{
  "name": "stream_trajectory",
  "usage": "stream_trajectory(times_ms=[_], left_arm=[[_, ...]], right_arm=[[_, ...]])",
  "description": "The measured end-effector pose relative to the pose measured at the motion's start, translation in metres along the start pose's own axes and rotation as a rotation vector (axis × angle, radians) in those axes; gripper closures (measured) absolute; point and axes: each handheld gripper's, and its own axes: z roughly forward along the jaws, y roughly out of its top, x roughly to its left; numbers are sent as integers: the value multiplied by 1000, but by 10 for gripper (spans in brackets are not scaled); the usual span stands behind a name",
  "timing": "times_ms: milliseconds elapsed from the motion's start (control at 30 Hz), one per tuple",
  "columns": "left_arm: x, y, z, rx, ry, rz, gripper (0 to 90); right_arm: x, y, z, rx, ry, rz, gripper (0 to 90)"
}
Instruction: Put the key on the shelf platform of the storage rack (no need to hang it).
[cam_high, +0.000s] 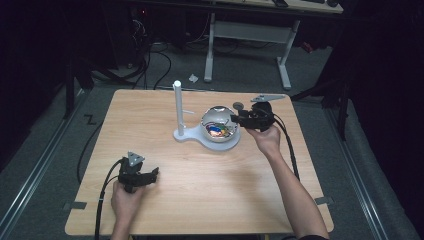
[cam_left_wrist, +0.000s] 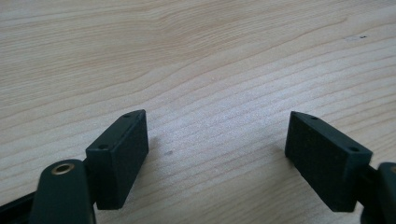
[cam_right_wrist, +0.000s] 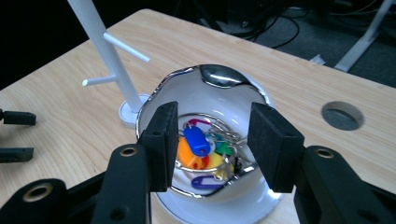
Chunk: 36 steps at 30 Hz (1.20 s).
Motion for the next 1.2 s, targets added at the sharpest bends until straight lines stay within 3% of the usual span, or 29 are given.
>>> stream_trajectory(times_ms=[233,467,667,767,900,967,1200], left_arm=[[0,0,0,0,0,0,219],[0,0,0,0,0,0,219],[0,0,0,0,0,0,219],[0,0,0,0,0,0,219],[0,0,0,0,0,0,219],[0,0,0,0,0,0,219],[0,0,0,0,0,0,219]], right_arm=[[-10,-8,-26,-28,-24,30,519],[-11,-15,-45,-53,-39,30,502],[-12,-23,-56,-42,-49,41,490],[-10,-27,-66,-74,-56,47,489],[-8,-36,-76,-54,-78,44,479],[-6,-40,-81,-78,-89,38,481],[1,-49,-92,-62,-122,34,477]])
